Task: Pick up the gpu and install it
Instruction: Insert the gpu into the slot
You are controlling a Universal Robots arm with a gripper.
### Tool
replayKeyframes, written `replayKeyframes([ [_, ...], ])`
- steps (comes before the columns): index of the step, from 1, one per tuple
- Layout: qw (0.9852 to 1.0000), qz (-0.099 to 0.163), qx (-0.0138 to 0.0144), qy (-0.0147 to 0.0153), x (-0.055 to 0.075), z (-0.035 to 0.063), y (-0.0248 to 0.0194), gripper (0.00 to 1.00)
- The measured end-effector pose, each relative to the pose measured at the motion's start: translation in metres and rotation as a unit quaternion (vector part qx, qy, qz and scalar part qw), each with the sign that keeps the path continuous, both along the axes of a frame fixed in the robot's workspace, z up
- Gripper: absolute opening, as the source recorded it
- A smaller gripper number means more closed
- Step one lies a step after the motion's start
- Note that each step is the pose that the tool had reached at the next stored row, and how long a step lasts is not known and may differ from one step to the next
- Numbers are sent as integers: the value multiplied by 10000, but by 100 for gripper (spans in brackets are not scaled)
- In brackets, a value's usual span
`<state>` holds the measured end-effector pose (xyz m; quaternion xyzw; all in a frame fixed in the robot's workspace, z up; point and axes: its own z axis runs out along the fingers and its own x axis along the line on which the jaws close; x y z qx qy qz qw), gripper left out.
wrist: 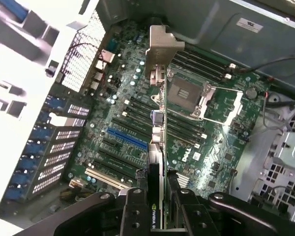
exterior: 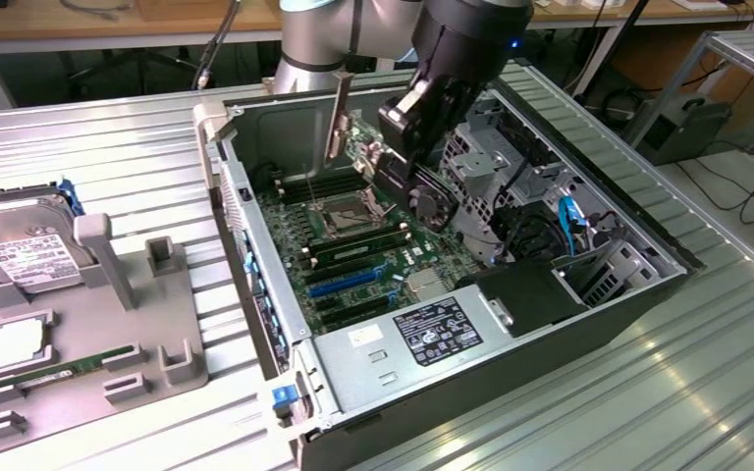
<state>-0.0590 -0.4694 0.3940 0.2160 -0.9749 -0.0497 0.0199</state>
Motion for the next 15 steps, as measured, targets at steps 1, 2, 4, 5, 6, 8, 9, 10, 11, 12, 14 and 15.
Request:
replayKeyframes([
  [1, 9999, 115, 0, 0, 0, -8, 0, 26],
  [2, 9998, 221, 0, 0, 0, -15, 0, 26],
  [4, 9992, 403, 0, -1, 0, -28, 0, 26],
  [5, 9988, 493, 0, -1, 0, -35, 0, 26],
  [6, 9977, 678, 0, -1, 0, -50, 0, 26],
  [8, 9960, 890, -1, -1, 0, -66, 0, 26],
  [9, 9947, 1026, 0, -1, 0, -78, 0, 26],
  [10, 9932, 1161, 0, -1, 0, -91, 0, 26],
  [11, 9917, 1282, 0, -1, 0, -103, 0, 26],
  [12, 9903, 1391, 1, -1, 0, -112, 0, 26],
  [14, 9869, 1614, 5, -2, 0, -137, 0, 26],
  [15, 9852, 1713, 7, -2, 0, -146, 0, 26],
])
